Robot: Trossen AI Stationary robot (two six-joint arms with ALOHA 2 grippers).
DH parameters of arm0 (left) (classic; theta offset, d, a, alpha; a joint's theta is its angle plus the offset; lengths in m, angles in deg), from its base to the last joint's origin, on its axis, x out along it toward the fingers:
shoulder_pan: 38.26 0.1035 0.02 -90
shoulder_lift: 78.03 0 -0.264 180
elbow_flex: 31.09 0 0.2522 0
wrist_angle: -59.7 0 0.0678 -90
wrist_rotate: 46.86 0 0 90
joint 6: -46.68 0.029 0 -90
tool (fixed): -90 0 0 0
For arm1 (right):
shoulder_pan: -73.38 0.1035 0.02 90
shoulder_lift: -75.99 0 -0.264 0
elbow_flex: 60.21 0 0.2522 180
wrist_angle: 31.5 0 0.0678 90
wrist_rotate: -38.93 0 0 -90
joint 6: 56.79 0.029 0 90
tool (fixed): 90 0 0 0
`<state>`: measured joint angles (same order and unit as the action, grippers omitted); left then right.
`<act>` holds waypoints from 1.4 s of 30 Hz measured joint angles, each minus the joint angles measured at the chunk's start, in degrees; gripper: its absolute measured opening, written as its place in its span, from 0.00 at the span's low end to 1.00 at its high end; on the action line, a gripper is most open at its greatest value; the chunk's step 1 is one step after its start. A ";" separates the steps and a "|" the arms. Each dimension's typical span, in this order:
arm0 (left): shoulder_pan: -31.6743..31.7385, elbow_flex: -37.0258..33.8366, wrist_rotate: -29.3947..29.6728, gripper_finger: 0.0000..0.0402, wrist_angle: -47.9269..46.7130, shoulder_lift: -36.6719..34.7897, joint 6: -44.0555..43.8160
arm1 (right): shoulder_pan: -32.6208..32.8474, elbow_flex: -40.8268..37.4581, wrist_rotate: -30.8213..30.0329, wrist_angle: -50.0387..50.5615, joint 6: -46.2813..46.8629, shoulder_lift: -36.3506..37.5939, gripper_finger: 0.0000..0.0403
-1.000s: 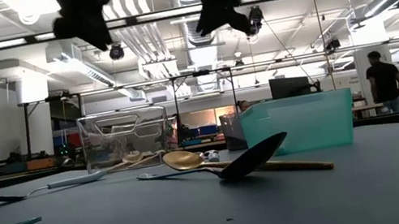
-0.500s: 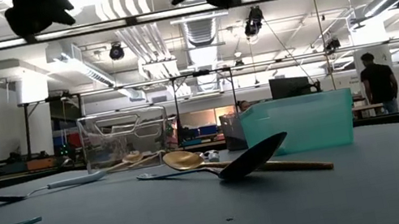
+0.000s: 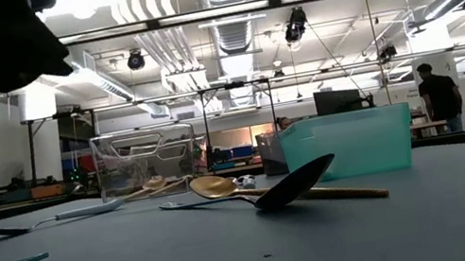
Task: Sort silverware by color (type)
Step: Put the light blue spoon into the green bin
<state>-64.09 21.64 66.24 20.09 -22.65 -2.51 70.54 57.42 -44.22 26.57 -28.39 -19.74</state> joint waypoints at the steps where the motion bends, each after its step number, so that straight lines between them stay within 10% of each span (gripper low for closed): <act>1: -0.17 -0.10 0.61 0.26 -0.03 0.02 -0.67 | 0.03 0.00 0.00 -0.03 -0.02 -0.21 0.15; 25: -0.43 15.33 8.04 0.26 -16.66 -2.24 2.16 | -0.17 -0.04 -1.00 -14.16 -16.72 -6.20 0.15; 42: -0.43 6.22 8.88 0.27 -17.58 3.92 -5.22 | -0.17 -0.02 -2.62 -11.80 -25.40 -8.34 0.15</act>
<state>-64.52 27.86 75.12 2.50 -18.73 -7.73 70.38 57.40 -46.84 14.77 -53.80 -28.08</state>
